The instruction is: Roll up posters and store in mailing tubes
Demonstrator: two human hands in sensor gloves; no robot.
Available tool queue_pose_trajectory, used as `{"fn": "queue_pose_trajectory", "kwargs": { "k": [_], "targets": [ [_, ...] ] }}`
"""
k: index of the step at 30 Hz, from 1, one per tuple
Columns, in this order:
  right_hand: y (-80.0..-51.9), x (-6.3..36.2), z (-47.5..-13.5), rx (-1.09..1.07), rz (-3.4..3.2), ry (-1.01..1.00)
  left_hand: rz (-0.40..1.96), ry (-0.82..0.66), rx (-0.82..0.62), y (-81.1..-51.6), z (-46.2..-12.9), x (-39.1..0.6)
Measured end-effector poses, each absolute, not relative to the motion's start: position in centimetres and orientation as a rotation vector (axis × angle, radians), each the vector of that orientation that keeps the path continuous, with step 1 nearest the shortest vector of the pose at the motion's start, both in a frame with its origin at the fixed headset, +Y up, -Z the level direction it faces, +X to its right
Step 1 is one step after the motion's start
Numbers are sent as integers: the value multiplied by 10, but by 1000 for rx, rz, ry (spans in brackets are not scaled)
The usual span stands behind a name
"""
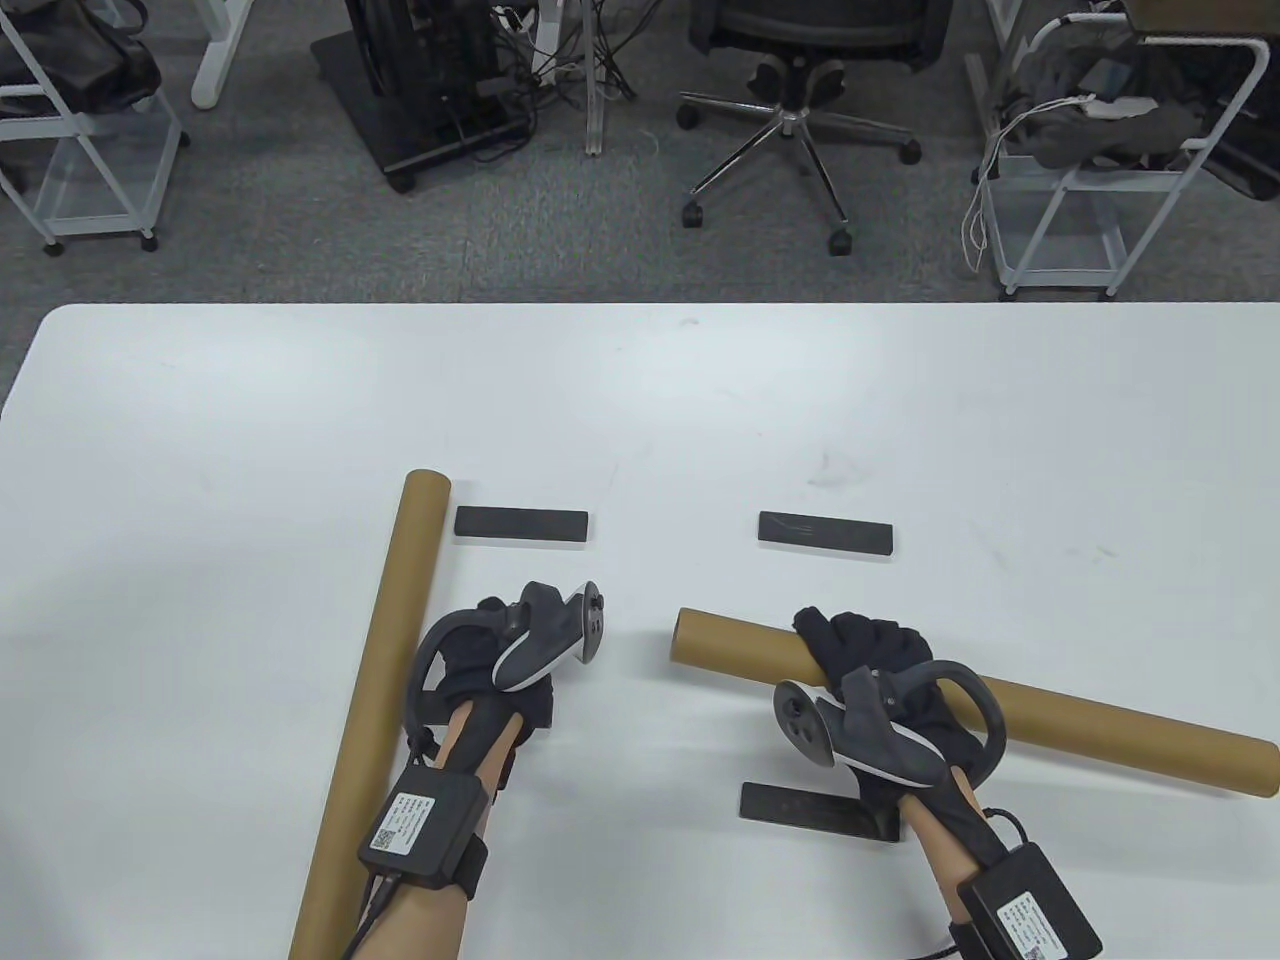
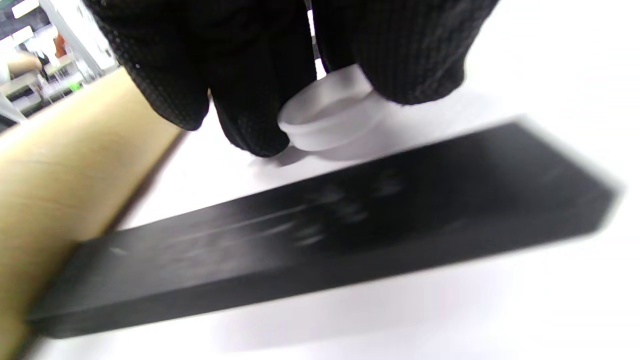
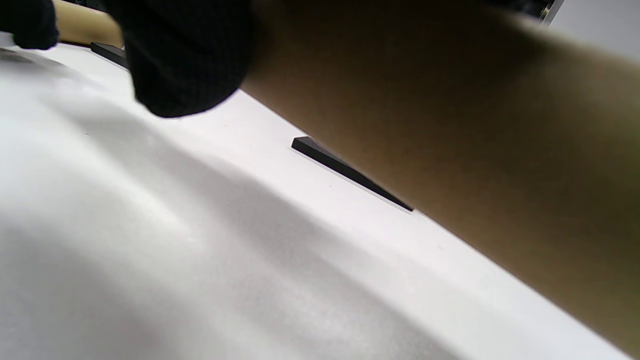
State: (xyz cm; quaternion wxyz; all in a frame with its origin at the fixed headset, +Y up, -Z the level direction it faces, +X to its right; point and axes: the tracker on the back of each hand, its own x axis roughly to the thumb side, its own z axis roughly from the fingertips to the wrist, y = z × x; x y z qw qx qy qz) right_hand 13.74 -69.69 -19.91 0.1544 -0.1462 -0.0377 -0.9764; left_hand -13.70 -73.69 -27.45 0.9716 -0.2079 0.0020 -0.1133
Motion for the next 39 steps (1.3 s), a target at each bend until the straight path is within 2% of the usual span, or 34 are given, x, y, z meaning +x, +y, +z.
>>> {"fn": "queue_pose_trajectory", "kwargs": {
  "k": [4, 8, 10, 29, 39],
  "targets": [
    [-698, 138, -200, -422, -2803, -110, 148, -15, -431, -718, -277, -142],
    [-698, 138, -200, -423, -2802, -115, 658, -46, -448, -709, -280, -150],
    [-698, 138, -200, -423, -2802, -116, 771, -73, -474, -707, -280, -150],
    [-699, 135, -198, -460, -2799, -116, 847, -227, -508, -700, -269, -118],
    [-699, 135, -198, -467, -2818, -117, 801, -182, -430, -698, -266, -114]
  ]
}}
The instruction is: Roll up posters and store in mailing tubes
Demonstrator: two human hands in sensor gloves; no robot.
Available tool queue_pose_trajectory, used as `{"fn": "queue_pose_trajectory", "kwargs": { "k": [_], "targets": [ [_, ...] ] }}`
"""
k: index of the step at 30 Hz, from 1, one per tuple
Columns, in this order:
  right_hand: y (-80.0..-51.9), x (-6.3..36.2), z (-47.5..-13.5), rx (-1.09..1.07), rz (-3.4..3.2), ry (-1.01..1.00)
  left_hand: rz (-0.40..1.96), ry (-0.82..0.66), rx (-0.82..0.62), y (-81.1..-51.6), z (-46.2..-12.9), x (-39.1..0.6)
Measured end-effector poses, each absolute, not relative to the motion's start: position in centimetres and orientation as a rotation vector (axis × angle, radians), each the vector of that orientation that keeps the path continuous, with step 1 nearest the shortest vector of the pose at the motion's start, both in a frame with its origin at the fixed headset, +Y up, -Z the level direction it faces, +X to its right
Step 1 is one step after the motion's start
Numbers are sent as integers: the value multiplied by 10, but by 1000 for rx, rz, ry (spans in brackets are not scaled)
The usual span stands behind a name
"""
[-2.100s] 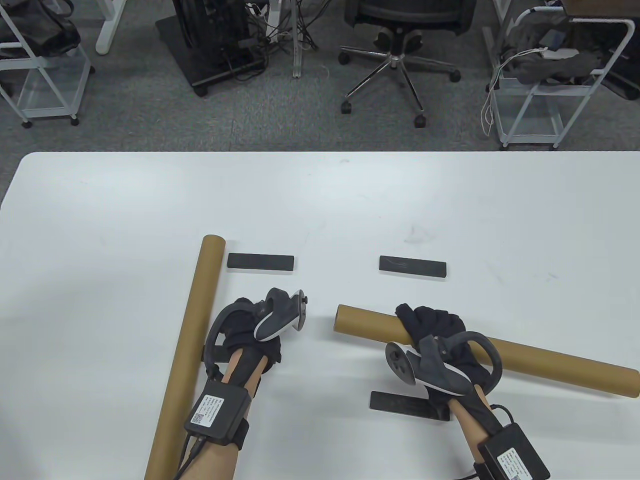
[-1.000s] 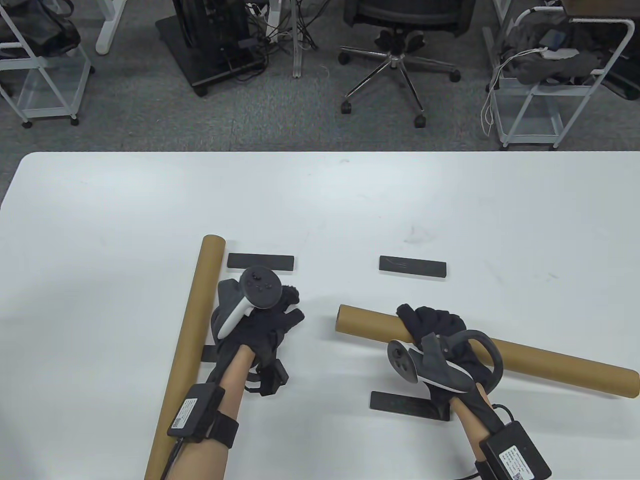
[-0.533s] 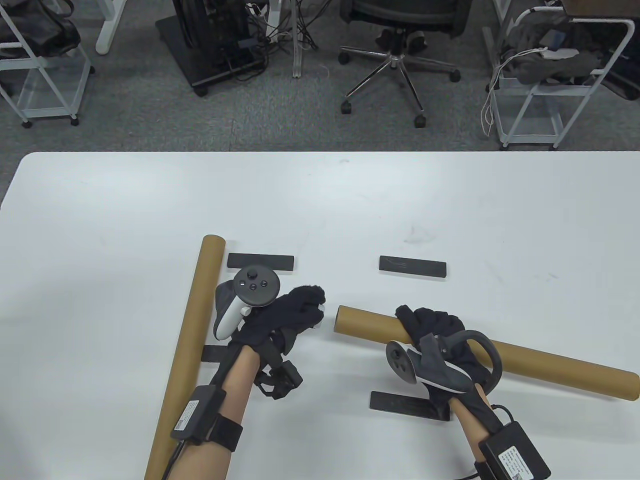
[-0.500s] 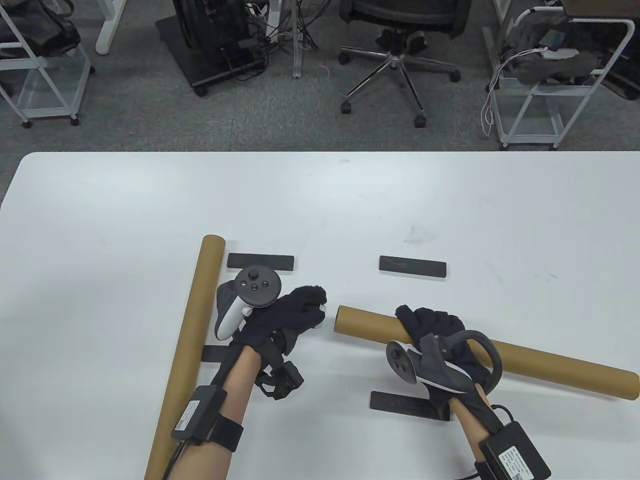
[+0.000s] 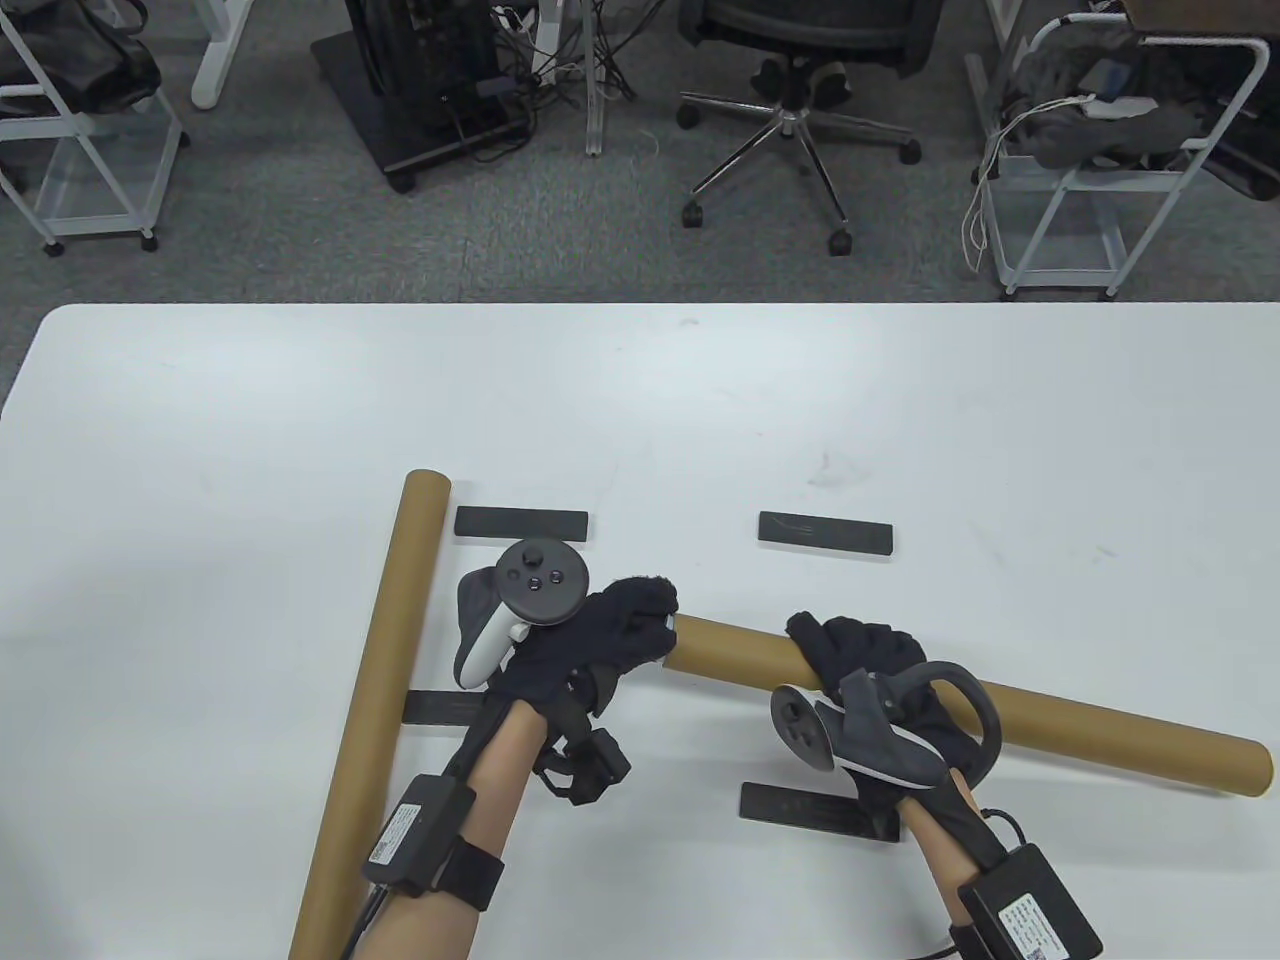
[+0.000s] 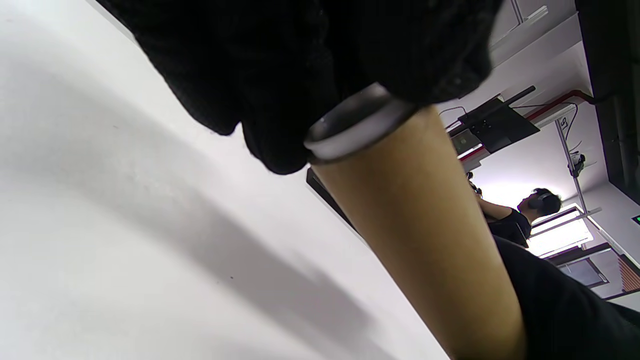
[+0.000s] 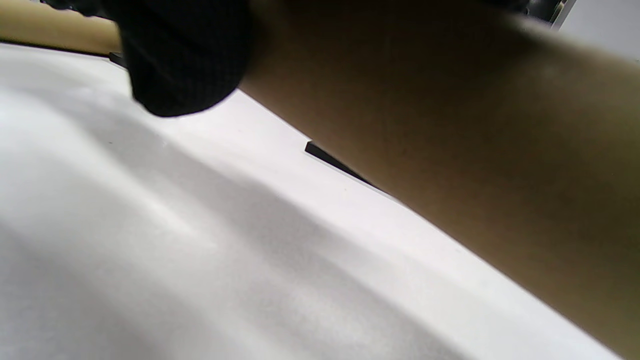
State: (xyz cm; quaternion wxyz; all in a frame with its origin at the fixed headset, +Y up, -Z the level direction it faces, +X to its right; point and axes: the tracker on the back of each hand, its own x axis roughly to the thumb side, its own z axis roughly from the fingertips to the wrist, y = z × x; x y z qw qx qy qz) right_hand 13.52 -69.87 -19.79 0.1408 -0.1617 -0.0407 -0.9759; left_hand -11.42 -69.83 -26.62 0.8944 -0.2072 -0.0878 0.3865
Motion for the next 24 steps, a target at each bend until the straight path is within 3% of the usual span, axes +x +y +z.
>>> {"fn": "queue_pose_trajectory", "kwargs": {
  "k": [8, 12, 19, 24],
  "targets": [
    [-692, 141, -200, -418, -2865, -113, 842, -140, -267, -690, -252, -100],
    [-690, 143, -202, -395, -2889, -118, 902, -302, -431, -688, -238, -74],
    [-692, 151, -204, -361, -2900, -111, 745, -354, -378, -680, -233, -67],
    [-697, 157, -208, -318, -2890, -136, 588, -362, -281, -660, -228, -84]
  ]
}}
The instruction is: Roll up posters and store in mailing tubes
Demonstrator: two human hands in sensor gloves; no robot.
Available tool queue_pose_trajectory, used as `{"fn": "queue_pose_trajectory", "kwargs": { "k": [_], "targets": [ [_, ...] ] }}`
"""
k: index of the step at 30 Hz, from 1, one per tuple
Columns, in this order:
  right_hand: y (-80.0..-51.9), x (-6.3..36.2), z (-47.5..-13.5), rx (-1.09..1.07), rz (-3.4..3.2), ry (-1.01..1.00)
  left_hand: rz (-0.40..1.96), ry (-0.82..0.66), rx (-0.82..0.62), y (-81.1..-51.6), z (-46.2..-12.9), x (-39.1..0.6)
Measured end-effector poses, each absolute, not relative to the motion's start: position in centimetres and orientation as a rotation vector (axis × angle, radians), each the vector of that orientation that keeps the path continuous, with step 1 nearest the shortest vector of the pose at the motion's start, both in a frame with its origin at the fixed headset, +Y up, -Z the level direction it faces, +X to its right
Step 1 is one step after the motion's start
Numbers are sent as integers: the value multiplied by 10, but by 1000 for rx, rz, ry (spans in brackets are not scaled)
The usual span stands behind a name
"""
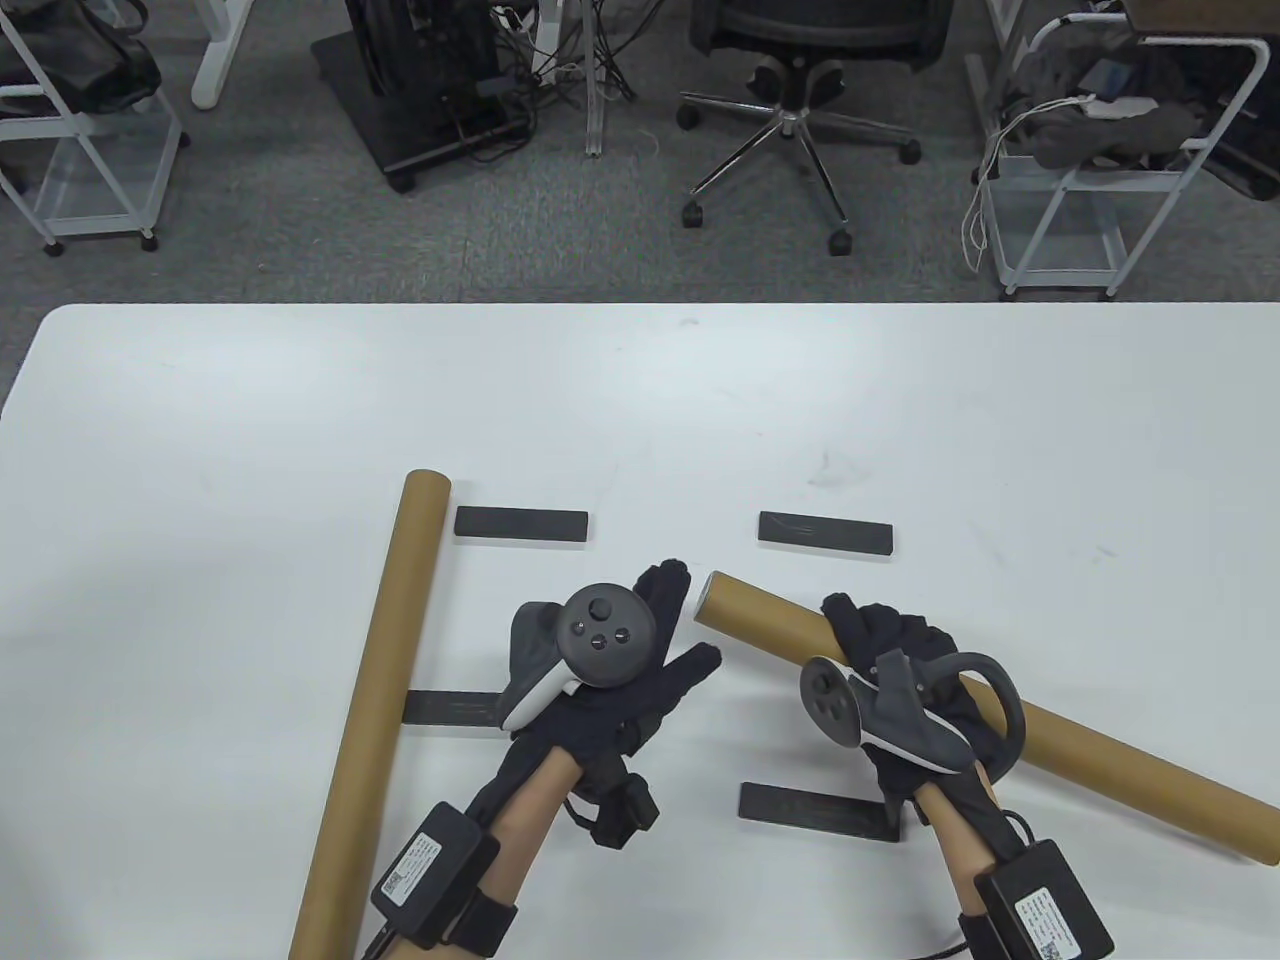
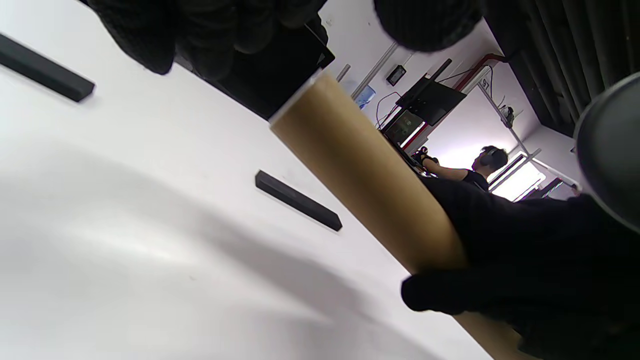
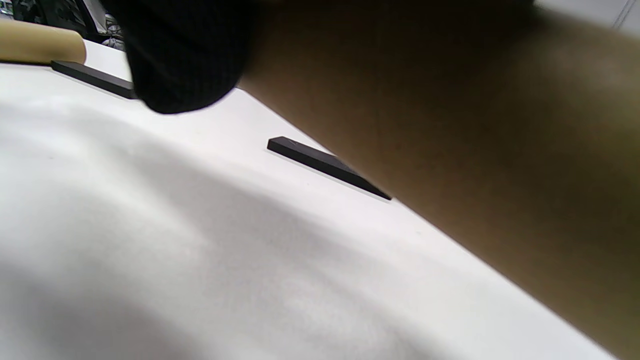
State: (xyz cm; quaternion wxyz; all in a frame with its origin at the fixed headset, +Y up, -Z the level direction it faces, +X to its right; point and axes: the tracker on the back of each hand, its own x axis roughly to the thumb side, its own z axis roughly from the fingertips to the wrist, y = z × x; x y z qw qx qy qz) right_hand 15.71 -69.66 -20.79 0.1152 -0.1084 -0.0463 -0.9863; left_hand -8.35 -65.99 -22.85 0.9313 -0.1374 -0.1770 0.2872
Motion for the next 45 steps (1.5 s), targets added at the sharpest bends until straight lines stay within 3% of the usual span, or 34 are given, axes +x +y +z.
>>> {"fn": "queue_pose_trajectory", "kwargs": {
  "k": [8, 12, 18, 22, 32, 39, 45],
  "targets": [
    [-697, 160, -208, -300, -2892, -151, 313, -247, -66, -636, -232, -150],
    [-697, 158, -208, -299, -2885, -145, 21, -201, 36, -644, -230, -172],
    [-699, 161, -210, -290, -2888, -163, -235, -151, 102, -665, -231, -197],
    [-701, 162, -212, -274, -2887, -175, -207, -146, 117, -686, -229, -205],
    [-696, 165, -217, -231, -2899, -199, -217, -156, 101, -686, -222, -203],
    [-675, 187, -234, -50, -2904, -317, -203, -154, 96, -684, -220, -205],
    [-679, 218, -253, 195, -2937, -507, -180, -143, 100, -682, -220, -210]
  ]
}}
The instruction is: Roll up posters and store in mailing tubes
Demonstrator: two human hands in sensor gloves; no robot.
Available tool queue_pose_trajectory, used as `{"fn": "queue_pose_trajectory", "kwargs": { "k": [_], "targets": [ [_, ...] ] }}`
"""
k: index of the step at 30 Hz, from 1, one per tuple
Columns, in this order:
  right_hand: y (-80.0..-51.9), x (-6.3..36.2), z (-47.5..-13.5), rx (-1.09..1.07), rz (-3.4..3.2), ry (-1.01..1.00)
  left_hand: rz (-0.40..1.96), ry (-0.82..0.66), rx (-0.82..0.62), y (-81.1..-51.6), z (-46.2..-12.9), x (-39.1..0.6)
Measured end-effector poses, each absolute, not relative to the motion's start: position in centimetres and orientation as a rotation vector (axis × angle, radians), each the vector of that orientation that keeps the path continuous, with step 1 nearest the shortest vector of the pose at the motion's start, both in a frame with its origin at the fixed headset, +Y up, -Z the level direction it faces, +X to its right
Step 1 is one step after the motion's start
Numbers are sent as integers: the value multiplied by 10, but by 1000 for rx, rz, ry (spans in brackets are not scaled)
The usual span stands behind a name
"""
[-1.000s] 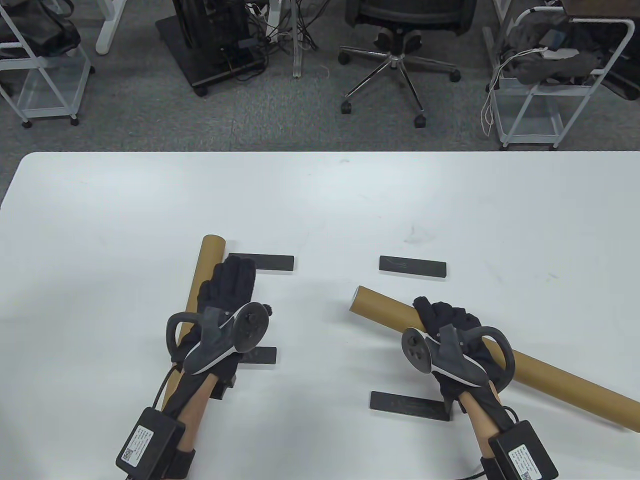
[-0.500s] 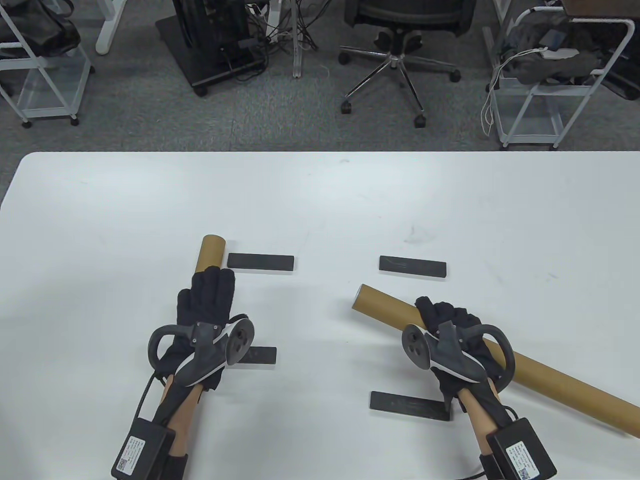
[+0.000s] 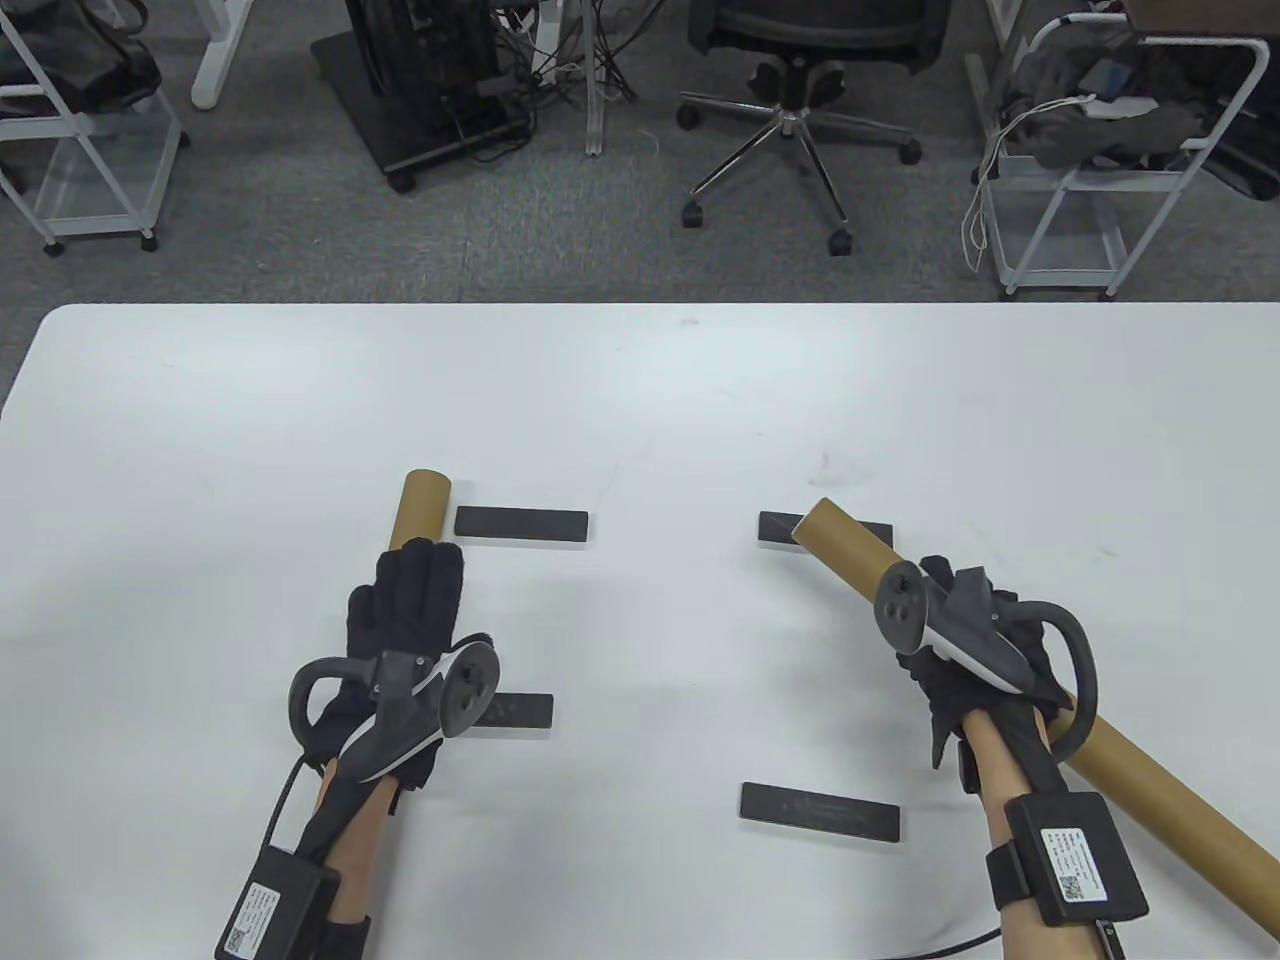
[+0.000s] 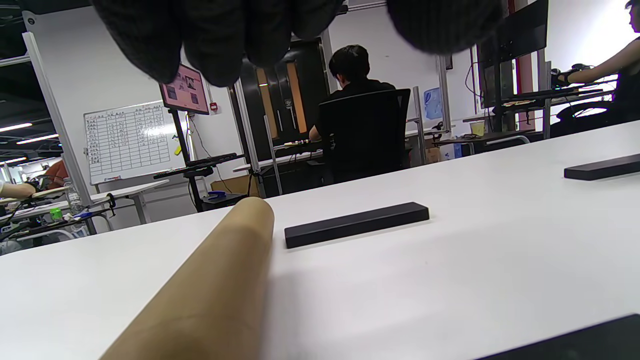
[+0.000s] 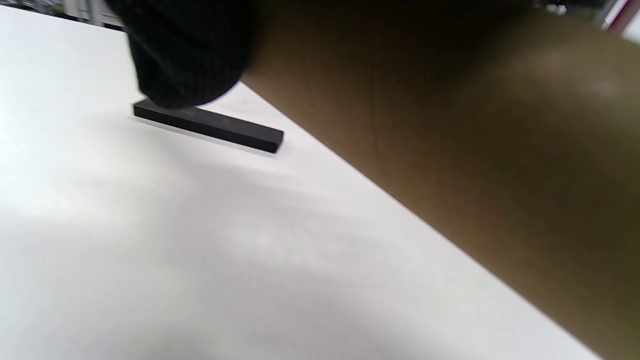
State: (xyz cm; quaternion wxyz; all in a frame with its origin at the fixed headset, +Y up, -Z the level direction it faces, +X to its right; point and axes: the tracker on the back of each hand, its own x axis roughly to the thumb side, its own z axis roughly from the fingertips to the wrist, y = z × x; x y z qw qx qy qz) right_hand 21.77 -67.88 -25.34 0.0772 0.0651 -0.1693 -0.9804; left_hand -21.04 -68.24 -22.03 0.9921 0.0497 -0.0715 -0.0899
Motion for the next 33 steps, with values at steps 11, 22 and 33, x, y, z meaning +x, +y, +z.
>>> {"fn": "queue_pose_trajectory", "kwargs": {
  "k": [11, 22, 33],
  "targets": [
    [-711, 248, -270, 449, -2898, -760, -177, -138, 99, -681, -220, -215],
    [-736, 276, -273, 590, -2915, -907, -186, -145, 100, -681, -219, -216],
    [-755, 284, -269, 638, -2888, -928, -186, -142, 84, -681, -219, -215]
  ]
}}
